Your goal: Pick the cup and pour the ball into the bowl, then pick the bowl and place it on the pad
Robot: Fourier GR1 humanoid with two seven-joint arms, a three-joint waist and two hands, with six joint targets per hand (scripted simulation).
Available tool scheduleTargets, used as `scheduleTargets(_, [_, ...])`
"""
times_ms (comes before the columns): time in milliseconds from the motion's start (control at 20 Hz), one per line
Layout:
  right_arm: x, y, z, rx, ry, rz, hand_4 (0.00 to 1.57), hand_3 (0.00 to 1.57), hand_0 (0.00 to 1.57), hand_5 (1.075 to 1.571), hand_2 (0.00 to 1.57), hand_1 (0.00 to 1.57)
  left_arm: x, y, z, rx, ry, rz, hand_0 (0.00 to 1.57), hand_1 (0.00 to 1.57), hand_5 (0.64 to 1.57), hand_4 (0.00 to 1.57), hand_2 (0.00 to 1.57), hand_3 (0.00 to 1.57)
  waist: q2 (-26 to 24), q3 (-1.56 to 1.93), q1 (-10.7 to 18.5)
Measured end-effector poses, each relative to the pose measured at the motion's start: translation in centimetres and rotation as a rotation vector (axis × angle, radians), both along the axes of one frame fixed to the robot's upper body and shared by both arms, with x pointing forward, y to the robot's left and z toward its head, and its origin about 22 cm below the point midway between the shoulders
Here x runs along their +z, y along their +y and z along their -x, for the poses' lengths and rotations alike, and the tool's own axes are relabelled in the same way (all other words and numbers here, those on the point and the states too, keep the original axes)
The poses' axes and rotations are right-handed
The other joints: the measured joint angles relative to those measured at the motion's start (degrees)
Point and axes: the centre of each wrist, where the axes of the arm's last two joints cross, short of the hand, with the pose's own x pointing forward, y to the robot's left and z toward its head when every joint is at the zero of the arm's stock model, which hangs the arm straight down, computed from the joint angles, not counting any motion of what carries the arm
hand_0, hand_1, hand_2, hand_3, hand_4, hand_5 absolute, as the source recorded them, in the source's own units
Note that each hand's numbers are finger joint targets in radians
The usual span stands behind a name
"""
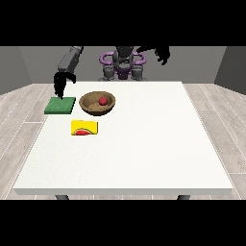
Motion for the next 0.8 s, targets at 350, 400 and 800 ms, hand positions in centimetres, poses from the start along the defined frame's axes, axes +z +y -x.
scheduleTargets(350, [-0.6, 1.7, -0.5, -0.077, -0.051, -0.047, 0.0, 0.0, 0.0, 1.569, 0.0, 0.0, 4.6, 11.3, -1.7, -0.17, -0.033, 0.136, 0.0, 0.0, 1.504, 0.35, 0.0, 0.0, 3.9, 0.41, 4.6])
scheduleTargets(400, [-0.4, 2.1, -0.9, -0.08, -0.057, -0.049, 0.0, 0.0, 0.0, 1.568, 0.0, 0.0, 5.3, 12.5, -1.9, -0.182, -0.034, 0.15, 0.0, 0.0, 1.511, 0.33, 0.0, 0.0, 4.3, 0.46, 4.7])
scheduleTargets(800, [-1.6, 4.0, -2.9, -0.044, -0.056, -0.071, 0.0, 0.0, 0.0, 1.569, 0.0, 0.0, 7.6, 22.1, -1.2, -0.168, -0.069, 0.192, 0.0, 0.0, 1.509, 0.28, 0.0, 0.0, 6.9, 0.65, 2.8])
